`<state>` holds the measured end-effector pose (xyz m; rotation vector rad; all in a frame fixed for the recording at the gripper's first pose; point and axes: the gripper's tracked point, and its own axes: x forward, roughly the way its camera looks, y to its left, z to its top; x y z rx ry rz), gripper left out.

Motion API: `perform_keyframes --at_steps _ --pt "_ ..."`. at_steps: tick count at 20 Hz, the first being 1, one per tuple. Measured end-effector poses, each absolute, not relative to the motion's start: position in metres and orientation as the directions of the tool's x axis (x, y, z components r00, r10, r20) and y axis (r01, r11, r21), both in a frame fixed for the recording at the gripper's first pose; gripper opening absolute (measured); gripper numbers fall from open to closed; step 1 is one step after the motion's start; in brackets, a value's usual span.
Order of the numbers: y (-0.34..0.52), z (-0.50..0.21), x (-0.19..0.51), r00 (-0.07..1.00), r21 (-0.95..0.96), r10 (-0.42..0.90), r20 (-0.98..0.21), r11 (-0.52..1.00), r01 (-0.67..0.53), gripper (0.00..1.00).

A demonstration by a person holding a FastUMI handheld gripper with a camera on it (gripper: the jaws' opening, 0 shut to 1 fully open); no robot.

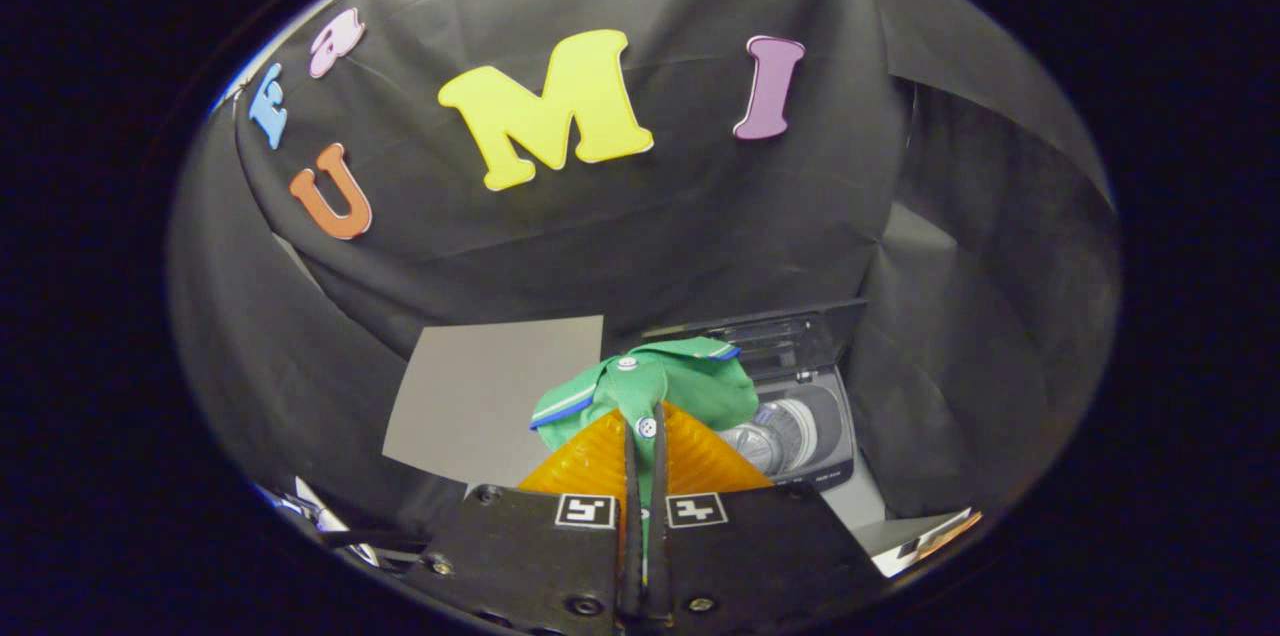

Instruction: Put the clothes into the washing machine and then close the washing machine lid.

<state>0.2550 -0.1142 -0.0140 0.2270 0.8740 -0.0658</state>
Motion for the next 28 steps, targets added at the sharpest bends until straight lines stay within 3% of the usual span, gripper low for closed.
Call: perform_keyframes --at_steps 11,28 --pt "-0.214 -0.079 0.272 0.622 0.220 0.041 -0.782 0.952 0.214 0.06" --pt "-0.245 -0.262 0.289 0.521 0.194 0.055 -0.852 0.957 0.216 0.06"
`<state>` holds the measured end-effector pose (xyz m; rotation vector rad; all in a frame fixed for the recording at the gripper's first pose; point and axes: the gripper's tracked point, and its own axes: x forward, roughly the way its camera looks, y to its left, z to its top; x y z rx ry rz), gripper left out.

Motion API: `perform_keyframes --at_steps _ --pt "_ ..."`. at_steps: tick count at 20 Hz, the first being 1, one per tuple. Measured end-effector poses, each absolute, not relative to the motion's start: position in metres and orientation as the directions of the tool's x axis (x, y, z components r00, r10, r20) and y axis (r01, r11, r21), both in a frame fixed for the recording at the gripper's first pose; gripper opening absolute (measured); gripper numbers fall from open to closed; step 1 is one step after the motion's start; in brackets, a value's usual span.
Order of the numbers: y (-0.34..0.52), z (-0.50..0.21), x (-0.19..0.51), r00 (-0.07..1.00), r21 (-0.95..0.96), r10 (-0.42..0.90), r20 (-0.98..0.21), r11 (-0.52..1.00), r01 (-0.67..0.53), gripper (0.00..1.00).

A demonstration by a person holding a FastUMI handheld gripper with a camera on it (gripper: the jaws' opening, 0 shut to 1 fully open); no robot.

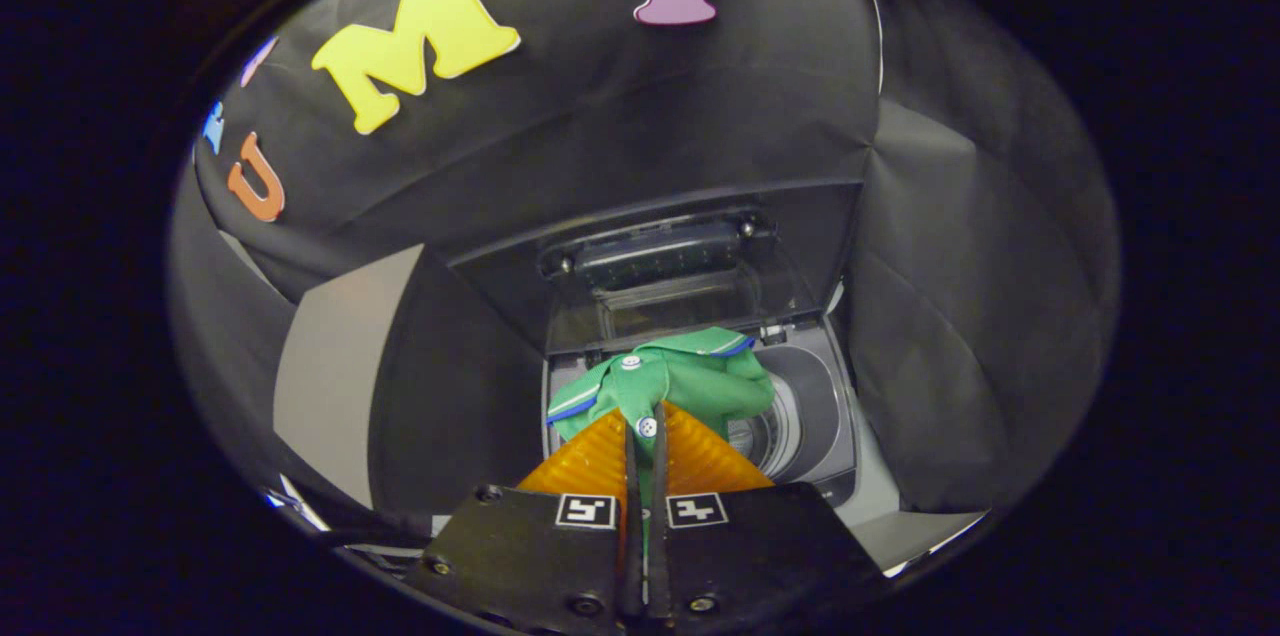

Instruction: Put the clothes into the washing machine and then close the washing machine lid.

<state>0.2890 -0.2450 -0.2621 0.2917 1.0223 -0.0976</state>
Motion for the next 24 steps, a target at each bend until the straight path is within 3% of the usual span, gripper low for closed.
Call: perform_keyframes --at_steps 11,19,23,24 --pt "-0.241 -0.355 0.303 0.474 0.140 0.032 -0.880 0.971 0.195 0.06" --pt "-0.256 -0.412 0.310 0.410 0.098 -0.019 -0.912 0.960 0.263 0.07" --pt "-0.257 -0.411 0.314 0.417 0.058 -0.045 -0.908 0.971 0.232 0.17" --pt "-0.259 -0.405 0.319 0.430 0.027 -0.072 -0.900 0.976 0.218 0.24"
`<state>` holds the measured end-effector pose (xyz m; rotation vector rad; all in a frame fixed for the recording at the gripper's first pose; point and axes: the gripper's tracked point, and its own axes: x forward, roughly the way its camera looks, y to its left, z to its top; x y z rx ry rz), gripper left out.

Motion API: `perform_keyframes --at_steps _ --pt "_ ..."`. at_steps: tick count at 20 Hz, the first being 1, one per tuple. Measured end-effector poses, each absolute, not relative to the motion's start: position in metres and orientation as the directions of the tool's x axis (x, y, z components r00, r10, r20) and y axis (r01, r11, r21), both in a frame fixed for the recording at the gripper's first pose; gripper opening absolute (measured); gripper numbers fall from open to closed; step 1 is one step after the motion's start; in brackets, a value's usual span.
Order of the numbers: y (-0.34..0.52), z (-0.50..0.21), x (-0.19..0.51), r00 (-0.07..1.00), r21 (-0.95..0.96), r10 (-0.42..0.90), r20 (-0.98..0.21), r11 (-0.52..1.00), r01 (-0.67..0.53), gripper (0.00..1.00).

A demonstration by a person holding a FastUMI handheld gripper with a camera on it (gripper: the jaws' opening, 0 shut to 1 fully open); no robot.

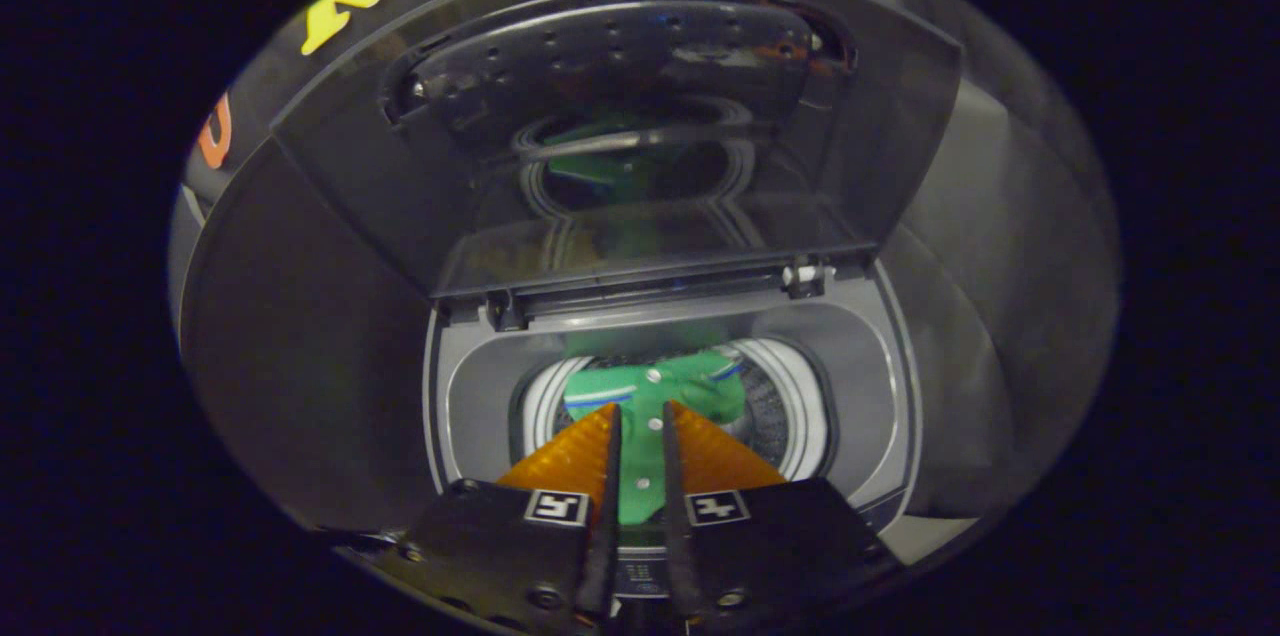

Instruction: Put the clothes into the washing machine and then close the washing machine lid.

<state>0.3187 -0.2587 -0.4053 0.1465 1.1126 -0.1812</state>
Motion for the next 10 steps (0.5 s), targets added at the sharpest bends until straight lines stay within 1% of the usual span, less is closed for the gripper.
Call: perform_keyframes --at_steps 2,6,10 --pt "-0.251 -0.384 0.324 0.474 0.022 -0.067 -0.878 0.983 0.180 0.39" --pt "-0.244 -0.315 0.353 0.603 -0.002 -0.080 -0.794 0.992 0.128 0.38" --pt "-0.246 -0.237 0.387 0.745 -0.075 -0.100 -0.659 0.995 0.068 0.38"
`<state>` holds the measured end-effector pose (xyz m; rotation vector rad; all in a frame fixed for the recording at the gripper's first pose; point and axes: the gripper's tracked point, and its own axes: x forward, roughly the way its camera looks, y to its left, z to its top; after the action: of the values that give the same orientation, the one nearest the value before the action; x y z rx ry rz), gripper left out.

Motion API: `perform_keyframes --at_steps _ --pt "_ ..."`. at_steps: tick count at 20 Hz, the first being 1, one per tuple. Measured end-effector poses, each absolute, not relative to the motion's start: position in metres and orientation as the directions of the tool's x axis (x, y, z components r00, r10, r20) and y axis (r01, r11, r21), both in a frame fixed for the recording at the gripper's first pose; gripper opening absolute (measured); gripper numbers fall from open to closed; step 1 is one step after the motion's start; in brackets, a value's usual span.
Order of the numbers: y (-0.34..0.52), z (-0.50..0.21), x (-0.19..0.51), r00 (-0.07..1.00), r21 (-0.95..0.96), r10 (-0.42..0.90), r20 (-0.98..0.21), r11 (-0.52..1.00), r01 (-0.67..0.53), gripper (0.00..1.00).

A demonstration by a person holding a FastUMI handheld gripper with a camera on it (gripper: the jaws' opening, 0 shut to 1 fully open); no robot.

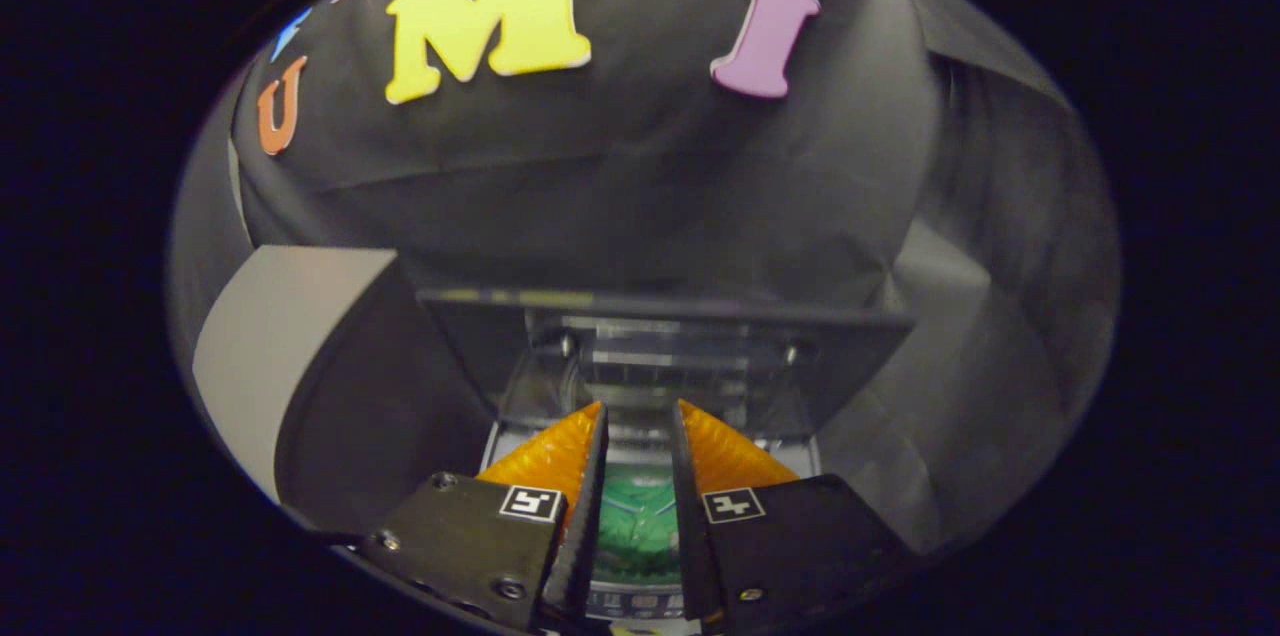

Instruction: Put the clothes into the washing machine and then close the washing machine lid.

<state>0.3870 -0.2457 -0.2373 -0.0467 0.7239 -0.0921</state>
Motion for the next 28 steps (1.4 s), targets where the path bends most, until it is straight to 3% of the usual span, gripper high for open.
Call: perform_keyframes --at_steps 3,7,10,11,22,28 --pt "-0.248 -0.197 0.420 0.834 -0.101 -0.107 -0.542 0.993 0.062 0.39" --pt "-0.246 -0.162 0.446 0.871 -0.067 -0.073 -0.485 0.997 0.046 0.40" --pt "-0.257 -0.175 0.473 0.871 -0.094 -0.090 -0.482 0.994 0.050 0.77" --pt "-0.256 -0.182 0.483 0.866 -0.082 -0.082 -0.494 0.996 0.047 0.80" --pt "-0.264 -0.272 0.491 0.781 -0.026 -0.078 -0.620 0.997 0.078 0.80" --pt "-0.267 -0.268 0.487 0.819 0.014 -0.093 -0.566 0.992 0.122 0.85"
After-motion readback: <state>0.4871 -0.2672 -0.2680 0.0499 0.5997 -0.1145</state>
